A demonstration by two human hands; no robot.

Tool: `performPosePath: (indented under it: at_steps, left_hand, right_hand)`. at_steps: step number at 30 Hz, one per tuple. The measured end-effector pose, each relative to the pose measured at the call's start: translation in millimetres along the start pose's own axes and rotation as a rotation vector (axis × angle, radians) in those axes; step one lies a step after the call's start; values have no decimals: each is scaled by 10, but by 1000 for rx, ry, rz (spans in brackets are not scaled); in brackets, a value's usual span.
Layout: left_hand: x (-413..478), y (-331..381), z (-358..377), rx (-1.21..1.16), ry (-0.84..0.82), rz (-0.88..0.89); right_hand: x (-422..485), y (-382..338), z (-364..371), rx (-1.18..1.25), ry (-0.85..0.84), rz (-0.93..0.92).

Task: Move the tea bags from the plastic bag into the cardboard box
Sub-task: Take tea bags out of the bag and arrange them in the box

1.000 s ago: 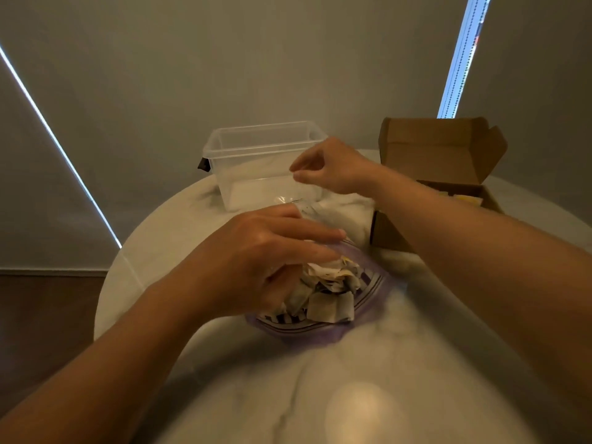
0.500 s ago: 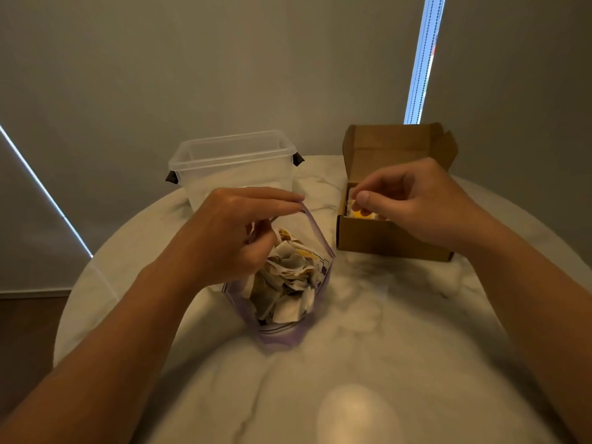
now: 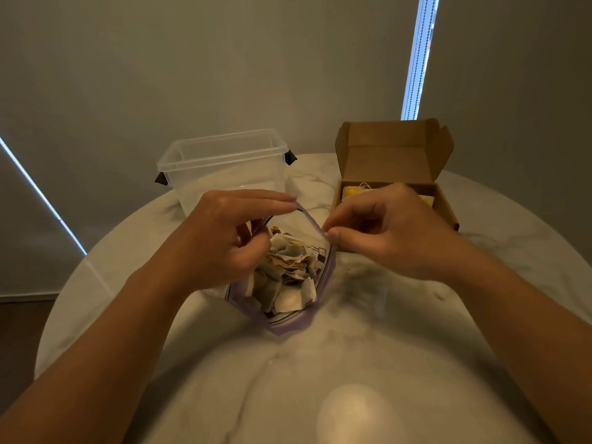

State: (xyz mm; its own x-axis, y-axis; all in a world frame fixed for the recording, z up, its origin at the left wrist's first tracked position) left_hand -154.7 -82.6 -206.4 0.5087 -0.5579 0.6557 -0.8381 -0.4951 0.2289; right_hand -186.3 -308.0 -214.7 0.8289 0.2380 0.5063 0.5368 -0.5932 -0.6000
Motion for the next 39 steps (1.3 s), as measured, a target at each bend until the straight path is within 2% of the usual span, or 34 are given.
performPosePath:
  at_steps: [6,12,22,26,32,39]
  left_hand:
    - [-95,-35,-6,-76,11,-5]
    - [-115,-53,27,-70,12,22]
    - [-114,24,67,-38,-21,52]
    - [-127,6,70,-85,-18,28]
    - [-176,-91,72,-194,30,-118]
    - [-162,-159,82,-239,40,-213]
  right_hand:
    - [-66,-180,363,-219,-39,-297]
    - [-48,-197,576,-406,-8,-341]
    - [-27,-186,684,-526,51,-318]
    - [-45,-187,661,-459,134,-317]
    - [-35,-170,656,-319,219,-276]
    - [-17,-166,524,-45,259,-107]
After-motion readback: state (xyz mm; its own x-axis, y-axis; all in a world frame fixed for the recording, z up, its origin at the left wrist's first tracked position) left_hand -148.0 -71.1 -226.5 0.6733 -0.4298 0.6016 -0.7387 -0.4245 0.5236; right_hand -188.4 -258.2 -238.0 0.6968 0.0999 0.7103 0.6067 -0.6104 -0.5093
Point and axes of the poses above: each hand's wrist, its own x-axis towards the middle knuckle, its own z-axis out of the palm, y = z × x, the point moved 2 cm from there along x, towards the middle knuckle, and after that the axes turned 6 degrees about y, right-handed, at the moved point
